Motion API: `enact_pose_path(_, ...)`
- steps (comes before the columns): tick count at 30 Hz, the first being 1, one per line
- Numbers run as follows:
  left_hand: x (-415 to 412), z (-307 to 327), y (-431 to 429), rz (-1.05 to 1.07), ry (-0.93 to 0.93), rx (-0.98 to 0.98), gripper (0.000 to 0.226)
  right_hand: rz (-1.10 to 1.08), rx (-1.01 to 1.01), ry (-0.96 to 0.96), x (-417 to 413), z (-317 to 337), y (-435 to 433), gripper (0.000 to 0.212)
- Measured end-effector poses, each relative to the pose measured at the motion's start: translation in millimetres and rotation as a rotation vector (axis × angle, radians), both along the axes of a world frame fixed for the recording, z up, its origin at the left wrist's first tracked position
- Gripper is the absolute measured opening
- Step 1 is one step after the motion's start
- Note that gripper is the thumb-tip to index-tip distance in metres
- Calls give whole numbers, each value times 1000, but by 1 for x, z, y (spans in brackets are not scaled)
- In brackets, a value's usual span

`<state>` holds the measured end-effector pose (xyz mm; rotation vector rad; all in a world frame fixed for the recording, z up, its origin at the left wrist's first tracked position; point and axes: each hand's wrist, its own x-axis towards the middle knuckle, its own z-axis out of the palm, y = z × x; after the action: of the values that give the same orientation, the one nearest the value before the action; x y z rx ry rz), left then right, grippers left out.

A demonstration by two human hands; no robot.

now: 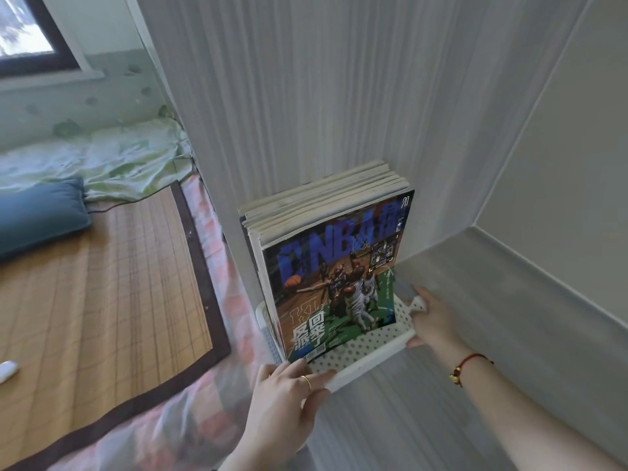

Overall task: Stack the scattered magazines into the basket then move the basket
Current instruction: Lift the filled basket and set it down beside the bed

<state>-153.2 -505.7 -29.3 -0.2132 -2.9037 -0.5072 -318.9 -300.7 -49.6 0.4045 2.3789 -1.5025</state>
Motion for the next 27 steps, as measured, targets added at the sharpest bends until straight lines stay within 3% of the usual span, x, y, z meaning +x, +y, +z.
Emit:
enact_pose_path(8,-2,0,-8,44,-29,104,28,110,78,-8,-5,7,-1,53)
enact_pose_path(11,0,9,-22,207,85,447,67,238,128,137,-11,33,2,71)
enact_pose_path(14,-15,36,-31,364,225,752,91,159,-81,351,-24,81,-3,91)
enact_pose_path(17,-42,58,-23,370,196,931,105,144,-306,405,-40,112,-21,91)
enact_pose_path(24,-78,65,-23,514,241,956,80,243,-390,252,-51,118,-51,94)
enact_pose_path(27,-77,63,-23,502,242,954,78,255,-342,281,-53,116,-49,89)
